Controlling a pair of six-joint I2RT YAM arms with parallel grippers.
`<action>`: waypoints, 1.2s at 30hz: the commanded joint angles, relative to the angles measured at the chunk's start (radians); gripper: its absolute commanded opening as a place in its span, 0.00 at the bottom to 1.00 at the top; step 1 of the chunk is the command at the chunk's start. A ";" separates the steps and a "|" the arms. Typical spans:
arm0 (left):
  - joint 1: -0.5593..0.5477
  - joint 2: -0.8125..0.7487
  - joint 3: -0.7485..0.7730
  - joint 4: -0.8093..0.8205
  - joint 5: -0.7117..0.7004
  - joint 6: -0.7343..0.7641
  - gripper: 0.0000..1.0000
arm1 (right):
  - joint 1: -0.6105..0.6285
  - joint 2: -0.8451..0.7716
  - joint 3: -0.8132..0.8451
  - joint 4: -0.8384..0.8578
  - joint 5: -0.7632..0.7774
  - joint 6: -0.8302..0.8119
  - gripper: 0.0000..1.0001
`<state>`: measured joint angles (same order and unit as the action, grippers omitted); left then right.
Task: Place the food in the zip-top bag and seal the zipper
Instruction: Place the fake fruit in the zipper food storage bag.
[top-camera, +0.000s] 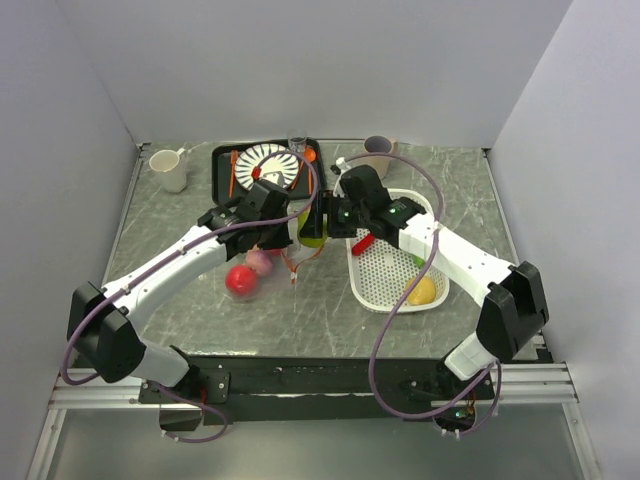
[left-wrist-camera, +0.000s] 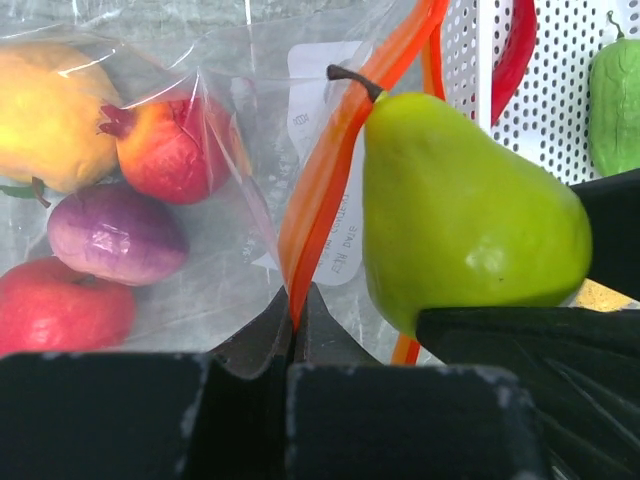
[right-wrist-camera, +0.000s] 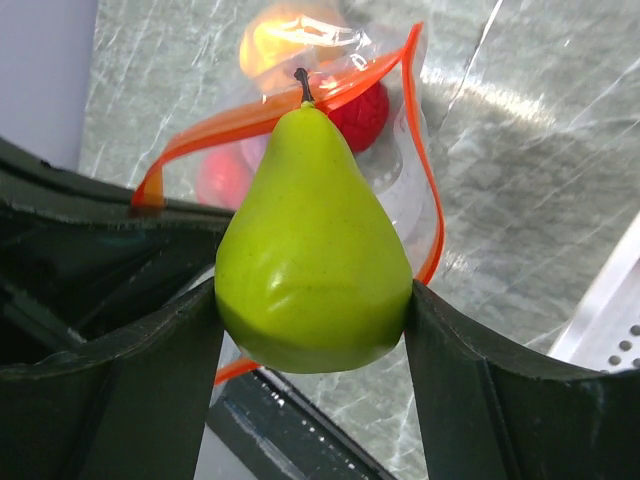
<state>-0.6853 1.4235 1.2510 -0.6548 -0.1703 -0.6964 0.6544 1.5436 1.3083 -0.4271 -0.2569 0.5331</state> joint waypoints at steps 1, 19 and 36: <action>-0.005 -0.032 0.018 0.021 -0.006 -0.008 0.01 | 0.016 -0.049 0.017 -0.010 0.088 -0.021 0.53; -0.005 -0.024 0.016 0.018 -0.020 -0.012 0.01 | 0.016 -0.214 -0.106 -0.039 0.045 -0.070 0.52; -0.005 -0.043 -0.012 0.063 0.028 0.001 0.01 | 0.017 -0.033 0.042 -0.065 -0.021 -0.087 0.53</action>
<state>-0.6853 1.4220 1.2484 -0.6483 -0.1757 -0.6998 0.6651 1.4929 1.2449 -0.5125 -0.2737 0.4583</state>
